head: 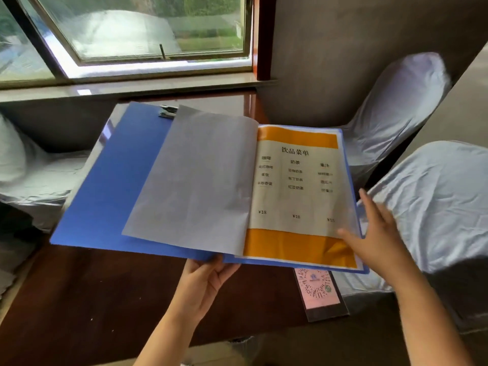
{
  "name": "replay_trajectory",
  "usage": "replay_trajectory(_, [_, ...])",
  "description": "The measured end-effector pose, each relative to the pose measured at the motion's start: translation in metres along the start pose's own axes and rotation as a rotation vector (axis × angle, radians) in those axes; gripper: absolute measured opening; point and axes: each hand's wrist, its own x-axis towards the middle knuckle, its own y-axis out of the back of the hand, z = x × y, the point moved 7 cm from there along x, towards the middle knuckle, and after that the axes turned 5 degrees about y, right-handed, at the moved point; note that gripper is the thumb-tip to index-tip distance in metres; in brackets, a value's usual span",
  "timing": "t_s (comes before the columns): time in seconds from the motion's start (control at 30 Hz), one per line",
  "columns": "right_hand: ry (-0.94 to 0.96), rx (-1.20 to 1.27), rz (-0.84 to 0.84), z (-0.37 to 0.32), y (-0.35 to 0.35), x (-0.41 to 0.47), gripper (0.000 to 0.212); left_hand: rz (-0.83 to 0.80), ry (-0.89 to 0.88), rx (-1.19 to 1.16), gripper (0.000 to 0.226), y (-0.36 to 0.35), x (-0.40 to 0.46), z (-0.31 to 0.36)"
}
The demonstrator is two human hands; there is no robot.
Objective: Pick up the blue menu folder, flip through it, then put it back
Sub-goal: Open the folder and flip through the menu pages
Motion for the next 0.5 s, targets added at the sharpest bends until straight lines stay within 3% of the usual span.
replay_trajectory(0.07, [-0.045, 0.425, -0.244, 0.017, -0.016, -0.007, 0.086, -0.015, -0.02, 0.004, 0.047, 0.002, 0.004, 0.005])
replay_trajectory(0.1, [-0.034, 0.627, -0.295, 0.019, -0.019, -0.01, 0.083, -0.026, -0.03, 0.014, 0.048, 0.001, 0.005, 0.008])
replay_trajectory(0.17, [0.037, 0.791, -0.312, 0.02, -0.016, -0.012, 0.077, -0.038, -0.044, 0.026, 0.05, 0.001, 0.008, 0.012])
replay_trajectory(0.37, [0.158, 0.704, -0.162, 0.014, -0.007, -0.007, 0.035, -0.038, -0.043, 0.021, 0.047, 0.004, 0.009, 0.014])
replay_trajectory(0.5, [0.18, 0.616, -0.014, 0.01, -0.003, -0.002, 0.026, -0.035, -0.033, 0.014, 0.044, 0.001, 0.008, 0.014])
